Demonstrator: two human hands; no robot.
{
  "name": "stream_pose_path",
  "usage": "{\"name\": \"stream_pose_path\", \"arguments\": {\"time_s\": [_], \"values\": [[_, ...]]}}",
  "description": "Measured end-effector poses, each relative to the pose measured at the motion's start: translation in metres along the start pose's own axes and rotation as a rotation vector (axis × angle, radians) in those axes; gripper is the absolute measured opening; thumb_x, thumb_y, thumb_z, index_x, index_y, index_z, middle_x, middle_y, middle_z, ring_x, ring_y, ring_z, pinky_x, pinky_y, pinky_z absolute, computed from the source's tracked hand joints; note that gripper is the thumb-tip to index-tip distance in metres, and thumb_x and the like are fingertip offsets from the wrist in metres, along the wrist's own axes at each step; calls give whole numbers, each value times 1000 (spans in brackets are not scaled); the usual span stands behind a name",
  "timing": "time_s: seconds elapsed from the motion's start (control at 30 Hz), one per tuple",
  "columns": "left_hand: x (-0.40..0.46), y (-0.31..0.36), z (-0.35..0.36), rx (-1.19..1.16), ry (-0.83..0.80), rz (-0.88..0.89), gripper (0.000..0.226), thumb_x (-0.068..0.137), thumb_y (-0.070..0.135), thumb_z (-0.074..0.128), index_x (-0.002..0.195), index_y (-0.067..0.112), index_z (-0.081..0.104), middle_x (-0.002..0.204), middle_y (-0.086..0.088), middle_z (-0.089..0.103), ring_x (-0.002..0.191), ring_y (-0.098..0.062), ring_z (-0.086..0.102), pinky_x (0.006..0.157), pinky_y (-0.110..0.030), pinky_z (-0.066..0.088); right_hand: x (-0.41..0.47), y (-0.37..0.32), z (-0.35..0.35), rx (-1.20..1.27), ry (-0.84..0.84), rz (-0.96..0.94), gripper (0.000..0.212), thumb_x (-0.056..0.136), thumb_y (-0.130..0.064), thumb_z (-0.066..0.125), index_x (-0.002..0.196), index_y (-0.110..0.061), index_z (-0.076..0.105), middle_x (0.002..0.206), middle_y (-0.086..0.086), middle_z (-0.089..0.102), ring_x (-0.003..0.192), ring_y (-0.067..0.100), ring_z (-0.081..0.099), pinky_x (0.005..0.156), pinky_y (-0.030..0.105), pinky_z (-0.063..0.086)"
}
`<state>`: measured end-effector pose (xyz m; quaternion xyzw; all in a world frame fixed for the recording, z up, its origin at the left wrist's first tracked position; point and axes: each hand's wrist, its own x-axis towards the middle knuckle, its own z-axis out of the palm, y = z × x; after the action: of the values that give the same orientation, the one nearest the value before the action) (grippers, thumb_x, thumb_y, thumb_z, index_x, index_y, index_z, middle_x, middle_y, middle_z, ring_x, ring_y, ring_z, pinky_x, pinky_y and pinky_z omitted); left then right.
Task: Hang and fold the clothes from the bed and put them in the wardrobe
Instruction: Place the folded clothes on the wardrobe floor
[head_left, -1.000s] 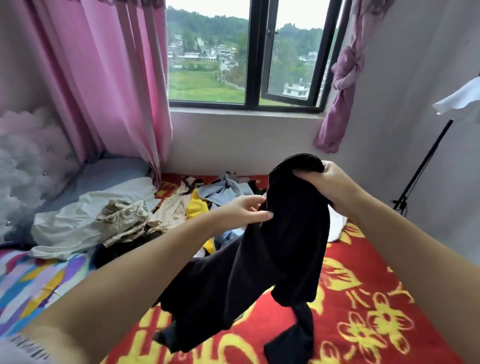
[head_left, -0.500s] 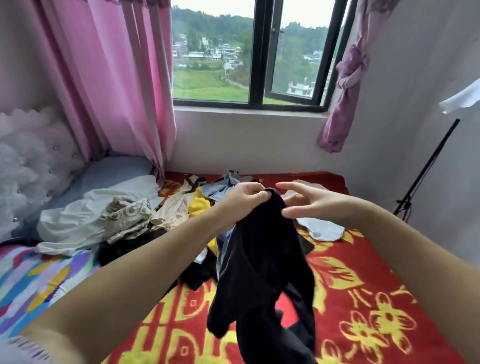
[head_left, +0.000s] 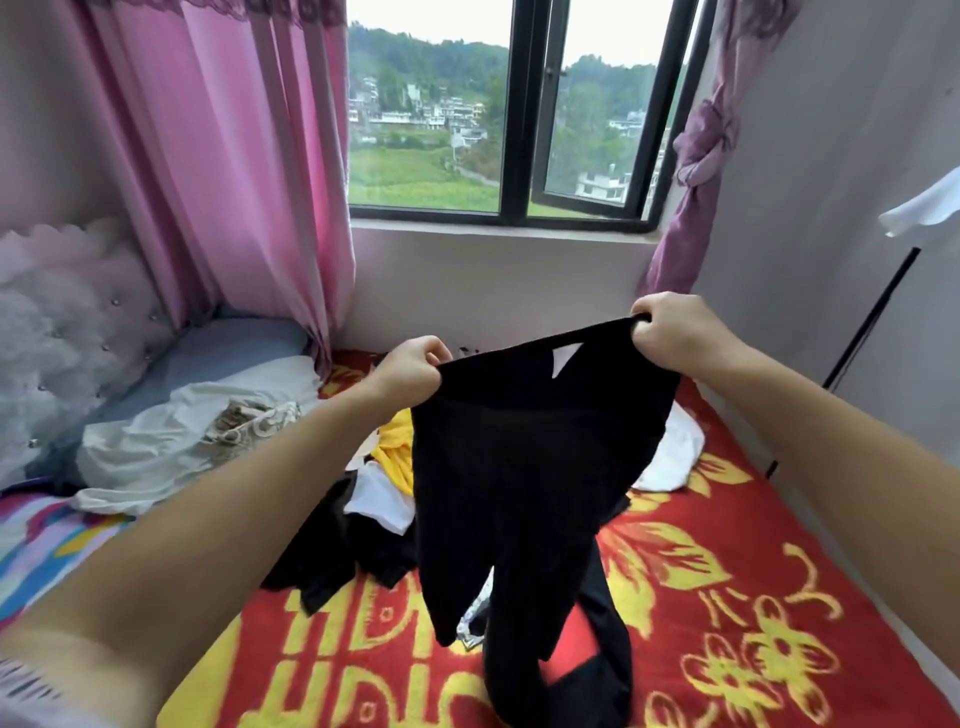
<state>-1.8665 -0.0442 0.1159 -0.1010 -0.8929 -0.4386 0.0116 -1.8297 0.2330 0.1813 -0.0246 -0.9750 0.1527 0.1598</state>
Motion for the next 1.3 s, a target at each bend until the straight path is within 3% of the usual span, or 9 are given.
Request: {"name": "stream_pose_path", "arguments": {"time_s": [0.2, 0.4, 0.5, 0.6, 0.73, 0.83, 1.0, 1.17, 1.3], "values": [[4, 16, -61, -220, -84, -14, 37, 74, -15, 30, 67, 8, 58, 38, 8, 45, 28, -6, 42, 31, -11, 31, 4, 13, -5, 93, -151, 90, 24, 73, 3, 44, 66, -11, 62, 66, 6, 59, 68, 23, 53, 62, 27, 39], [9, 2, -80, -245, -109, 30, 20, 65, 19, 48, 75, 4, 56, 62, -5, 43, 55, -19, 40, 46, -22, 30, 5, 10, -10, 621, -225, 102, 18, 80, 1, 41, 69, -7, 53, 58, 6, 40, 44, 13, 39, 41, 19, 29], [8, -3, -81, -346, -131, 7, 25, 66, 32, 57, 66, 6, 57, 58, -3, 53, 53, -20, 49, 45, -23, 38, 3, 12, -10, 642, -365, 26, 21, 92, -20, 54, 77, -7, 61, 68, 8, 55, 57, 15, 54, 50, 24, 43], [4, -11, -97, -336, -380, -8, 36, 72, 52, 70, 82, 17, 76, 88, -5, 74, 79, -19, 71, 64, -25, 55, 0, 18, -12, 656, -655, -46, 46, 84, -49, 68, 97, -5, 67, 83, 7, 69, 72, 16, 66, 62, 25, 52], [-1, -28, -120, -342, -535, -38, 75, 64, 59, 79, 110, 2, 66, 106, -11, 70, 93, -23, 69, 75, -28, 56, 3, 31, -18, 793, -961, -69, 45, 81, -26, 75, 114, 3, 63, 108, 20, 69, 91, 26, 69, 75, 30, 57], [-4, -33, -119, -400, -521, -108, 69, 65, 48, 83, 111, 1, 64, 106, -12, 70, 92, -22, 69, 75, -30, 57, 3, 25, -4, 756, -752, 21, 37, 83, -26, 70, 109, 0, 67, 102, 16, 71, 84, 22, 70, 72, 25, 58], [-11, 0, -71, -514, -220, -261, 24, 97, 27, 54, 98, 6, 66, 94, -12, 70, 77, -20, 68, 80, -35, 57, -1, -23, 39, 557, -233, 48, 29, 97, -22, 54, 103, 4, 66, 86, 9, 63, 78, 21, 59, 72, 30, 46], [-27, 51, -25, -628, -321, -240, 20, 101, 20, 46, 93, 8, 60, 72, -2, 65, 63, -13, 64, 66, -29, 55, -27, -106, 56, 648, -241, -93, 36, 102, -31, 41, 112, -2, 59, 109, 17, 65, 104, 32, 61, 95, 44, 46], [-36, 62, -35, -880, -389, -280, 23, 102, 20, 40, 96, 5, 57, 82, -10, 63, 73, -19, 63, 70, -31, 56, -42, -116, 50, 547, -385, -156, 55, 93, -54, 45, 132, -16, 40, 115, 7, 60, 106, 22, 58, 91, 33, 47]]}}
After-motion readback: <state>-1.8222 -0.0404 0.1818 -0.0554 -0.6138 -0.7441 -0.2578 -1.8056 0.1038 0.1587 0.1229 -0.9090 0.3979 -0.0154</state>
